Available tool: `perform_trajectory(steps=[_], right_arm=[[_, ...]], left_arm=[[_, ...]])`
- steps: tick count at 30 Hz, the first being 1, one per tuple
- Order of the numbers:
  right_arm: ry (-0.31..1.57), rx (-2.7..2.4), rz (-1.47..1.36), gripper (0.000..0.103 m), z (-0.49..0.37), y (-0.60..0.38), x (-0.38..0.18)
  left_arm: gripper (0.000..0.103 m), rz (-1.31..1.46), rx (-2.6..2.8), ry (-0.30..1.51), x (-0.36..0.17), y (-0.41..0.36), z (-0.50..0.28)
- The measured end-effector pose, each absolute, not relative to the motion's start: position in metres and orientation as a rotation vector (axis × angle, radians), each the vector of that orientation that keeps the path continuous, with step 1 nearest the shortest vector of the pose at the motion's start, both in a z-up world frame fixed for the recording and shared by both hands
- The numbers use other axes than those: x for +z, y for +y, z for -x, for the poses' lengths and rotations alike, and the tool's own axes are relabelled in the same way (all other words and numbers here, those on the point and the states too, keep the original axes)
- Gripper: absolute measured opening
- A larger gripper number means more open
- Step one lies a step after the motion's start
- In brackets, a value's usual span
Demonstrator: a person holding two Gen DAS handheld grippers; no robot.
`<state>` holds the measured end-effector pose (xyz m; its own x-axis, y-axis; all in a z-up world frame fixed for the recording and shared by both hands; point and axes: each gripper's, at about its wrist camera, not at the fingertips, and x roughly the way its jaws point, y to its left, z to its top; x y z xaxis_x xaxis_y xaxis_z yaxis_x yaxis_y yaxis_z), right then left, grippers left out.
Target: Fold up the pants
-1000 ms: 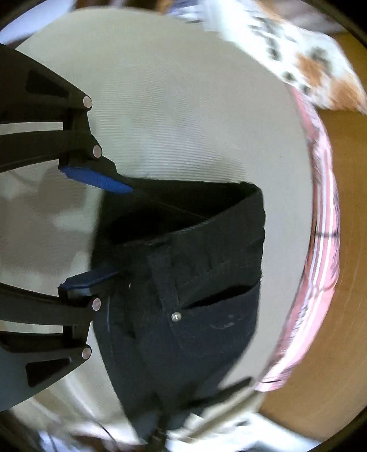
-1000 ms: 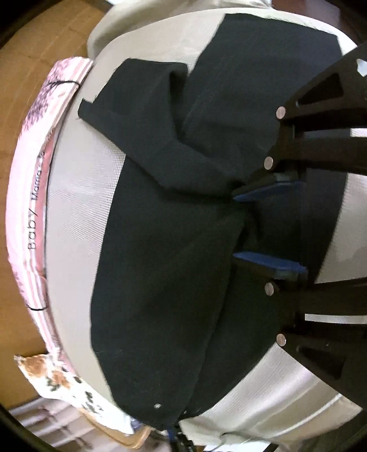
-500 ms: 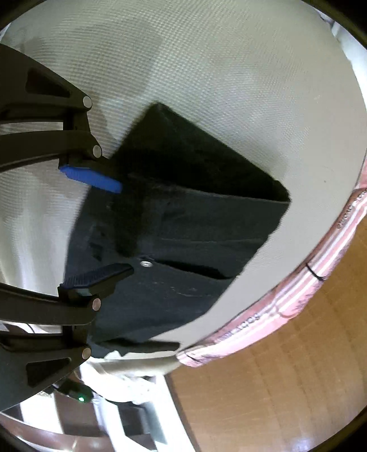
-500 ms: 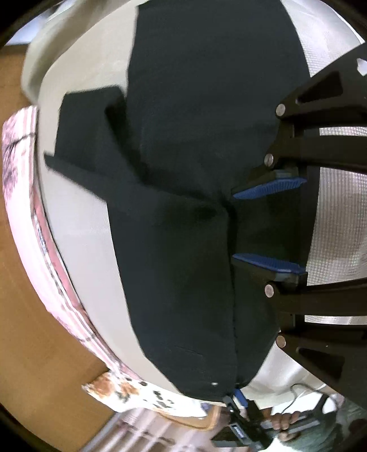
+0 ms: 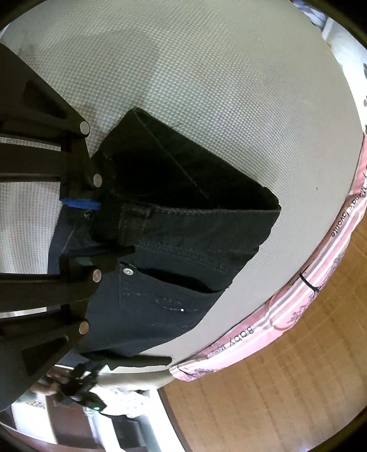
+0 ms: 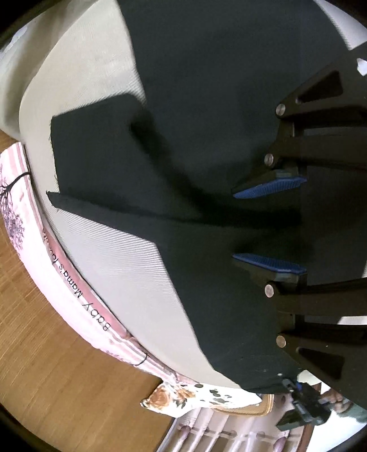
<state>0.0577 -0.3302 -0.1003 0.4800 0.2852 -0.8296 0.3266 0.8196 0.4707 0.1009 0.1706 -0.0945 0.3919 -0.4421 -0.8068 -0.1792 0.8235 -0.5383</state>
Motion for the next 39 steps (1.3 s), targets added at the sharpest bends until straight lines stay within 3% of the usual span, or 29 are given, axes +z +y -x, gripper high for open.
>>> perform_trajectory(steps=[2,3,11,18,22,26,28,30,39], right_arm=[[1.098,-0.01,-0.665,0.028,-0.076,-0.331,-0.104],[1.103,-0.022,-0.651,0.011,-0.078,-0.33,-0.101],[1.009,-0.116,-0.553,0.006,-0.036,-0.336,-0.047],[1.098,-0.265,-0.492,0.001,0.032,-0.338,-0.064],[1.138,-0.243,-0.554,0.001,0.044,-0.342,-0.082],[1.114,-0.209,-0.619,0.009,0.041,-0.345,-0.082],[1.081,-0.184,-0.65,0.024,0.031,-0.351,-0.076],[1.076,-0.187,-0.646,0.03,0.029,-0.352,-0.075],[1.077,-0.184,-0.631,0.03,-0.026,-0.367,-0.079]], left_arm=[[0.023,0.592,-0.177,1.18,-0.092,0.171,-0.104],[0.023,0.591,-0.177,1.183,-0.091,0.173,-0.105],[0.021,0.457,-0.224,1.189,-0.074,0.181,-0.115],[0.021,0.32,-0.255,1.254,-0.082,0.188,-0.116],[0.021,0.21,-0.257,1.251,-0.082,0.177,-0.113],[0.021,0.184,-0.247,1.243,-0.079,0.174,-0.11],[0.021,0.19,-0.239,1.246,-0.08,0.175,-0.108],[0.021,0.196,-0.227,1.249,-0.081,0.175,-0.108],[0.021,0.209,-0.215,1.255,-0.084,0.179,-0.108]])
